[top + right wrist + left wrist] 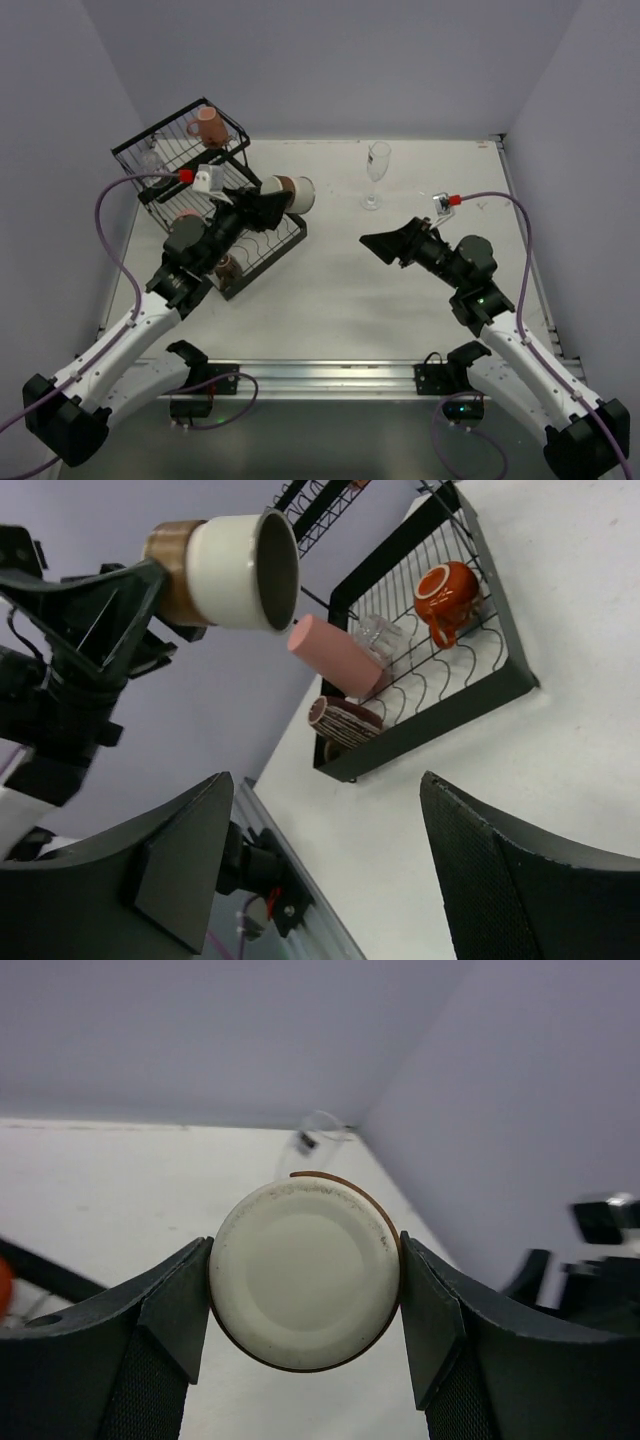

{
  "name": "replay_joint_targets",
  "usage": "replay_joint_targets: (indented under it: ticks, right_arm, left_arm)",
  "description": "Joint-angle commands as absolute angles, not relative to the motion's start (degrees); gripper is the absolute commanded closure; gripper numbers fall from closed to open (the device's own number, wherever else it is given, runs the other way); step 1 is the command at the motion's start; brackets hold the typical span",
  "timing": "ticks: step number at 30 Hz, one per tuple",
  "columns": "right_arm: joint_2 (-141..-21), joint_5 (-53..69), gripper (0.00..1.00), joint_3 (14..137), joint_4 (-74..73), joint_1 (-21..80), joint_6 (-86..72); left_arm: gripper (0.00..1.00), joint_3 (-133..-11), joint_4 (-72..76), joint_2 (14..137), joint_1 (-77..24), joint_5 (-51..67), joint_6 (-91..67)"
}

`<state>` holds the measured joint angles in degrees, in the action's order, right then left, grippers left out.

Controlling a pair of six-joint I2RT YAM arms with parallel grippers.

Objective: Unload the cups from the dish rack

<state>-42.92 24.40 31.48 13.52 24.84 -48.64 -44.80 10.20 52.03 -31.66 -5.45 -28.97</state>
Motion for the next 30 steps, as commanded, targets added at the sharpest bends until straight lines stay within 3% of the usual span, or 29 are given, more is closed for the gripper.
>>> replay_joint_targets:
  ticks: [1,6,10,20,21,26,28,29,30]
  right_arm:
    - [-41.22,25.48,0.23,27.96,26.96,25.84,-58.25]
    - [-43.67,34.52,0.24,27.42,36.64,26.63,-60.91]
    - [-44.56,34.72,0.22,26.02,41.13,27.77,-62.84]
    - [-42.71,33.13,0.24,27.42,37.35,29.88,-60.03]
    - [-42.89,33.48,0.28,27.6,37.79,29.97,-60.2]
    - [-42.54,32.43,0.77,27.07,38.41,30.15,-61.08]
    - [-42.28,32.34,0.88,27.07,37.88,30.15,-60.91]
    - [-41.93,31.56,1.0,26.98,37.62,30.23,-60.91]
    - [-41.49,31.03,1.0,26.98,36.92,30.23,-60.73]
  left_arm:
    - [0.66,-37.02,29.29,52.56,-31.99,14.02,-44.53]
    - [0.67,-34.02,39.89,55.54,-32.08,21.17,-54.21]
    - [0.67,-34.19,48.32,57.83,-33.48,27.06,-59.14]
    - [0.66,-34.28,47.9,58.0,-38.58,25.75,-57.83]
    - [0.66,-34.28,47.81,58.96,-39.02,25.75,-57.66]
    - [0.57,-34.19,47.81,60.47,-41.13,24.87,-55.64]
    - [0.53,-34.1,47.55,60.56,-41.48,24.61,-55.2]
    - [0.44,-34.19,47.37,60.64,-41.57,24.61,-54.76]
    - [0.35,-34.19,46.94,60.64,-41.57,24.87,-54.58]
